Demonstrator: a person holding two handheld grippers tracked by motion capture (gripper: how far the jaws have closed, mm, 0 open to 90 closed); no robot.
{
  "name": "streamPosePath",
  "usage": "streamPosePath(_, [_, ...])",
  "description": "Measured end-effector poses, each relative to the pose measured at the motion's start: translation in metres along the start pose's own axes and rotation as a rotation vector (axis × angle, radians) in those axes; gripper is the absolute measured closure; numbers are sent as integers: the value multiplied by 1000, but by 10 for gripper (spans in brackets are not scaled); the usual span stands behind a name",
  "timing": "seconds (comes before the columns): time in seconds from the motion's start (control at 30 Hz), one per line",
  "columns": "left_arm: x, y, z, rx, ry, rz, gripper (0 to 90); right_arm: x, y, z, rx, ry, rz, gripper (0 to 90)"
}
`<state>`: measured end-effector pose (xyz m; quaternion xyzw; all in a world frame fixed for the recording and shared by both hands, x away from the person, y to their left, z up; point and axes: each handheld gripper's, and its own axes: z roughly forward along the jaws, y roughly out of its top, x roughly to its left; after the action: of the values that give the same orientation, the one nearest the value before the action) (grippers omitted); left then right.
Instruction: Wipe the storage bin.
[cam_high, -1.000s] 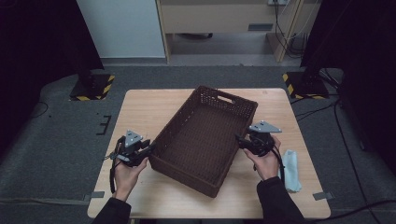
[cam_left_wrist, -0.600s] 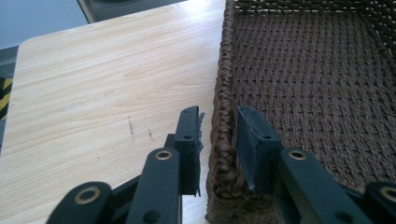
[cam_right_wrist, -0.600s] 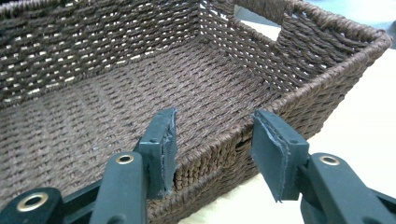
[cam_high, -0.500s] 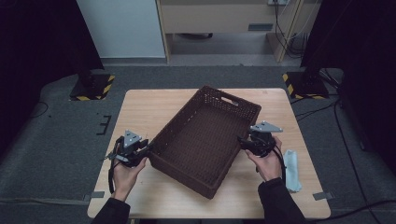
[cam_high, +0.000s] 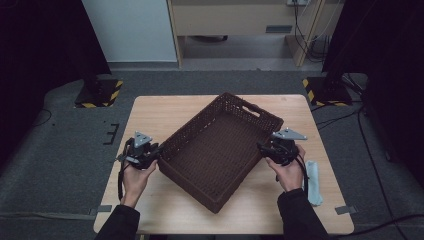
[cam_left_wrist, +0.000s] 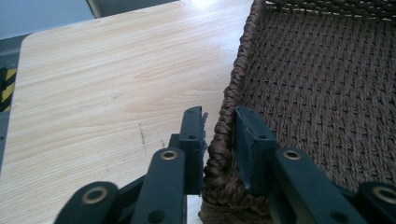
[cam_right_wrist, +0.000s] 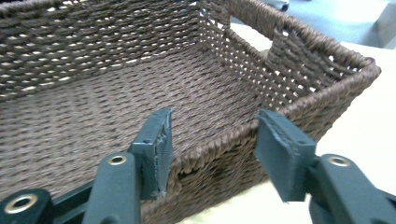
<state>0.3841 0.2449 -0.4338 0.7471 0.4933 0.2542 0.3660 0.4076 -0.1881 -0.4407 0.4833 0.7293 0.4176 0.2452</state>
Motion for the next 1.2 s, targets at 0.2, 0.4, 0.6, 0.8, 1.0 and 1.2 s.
streamPosePath(0.2, [-5,-7,-20,-47,6,-31,577,4,-1,-8,21,2,-29,500])
streamPosePath(0.4, [-17,-9,-28,-45,-16,-50,519,6,-9,-18,-1,6,-12,499])
streamPosePath(0.6, [-17,-7,-20,-45,20,-28,524,6,-7,-22,-19,-15,-51,467])
streamPosePath(0.8, [-11,-1,-12,-46,38,-27,535,1,-8,-18,-31,-53,-50,434])
streamPosePath(1.0, [-15,-6,-23,-51,-11,-48,505,-1,-12,-21,-25,-26,-7,452])
streamPosePath(1.2, [-24,-6,-23,-33,-47,-37,502,-1,-12,-24,-23,-15,-13,452])
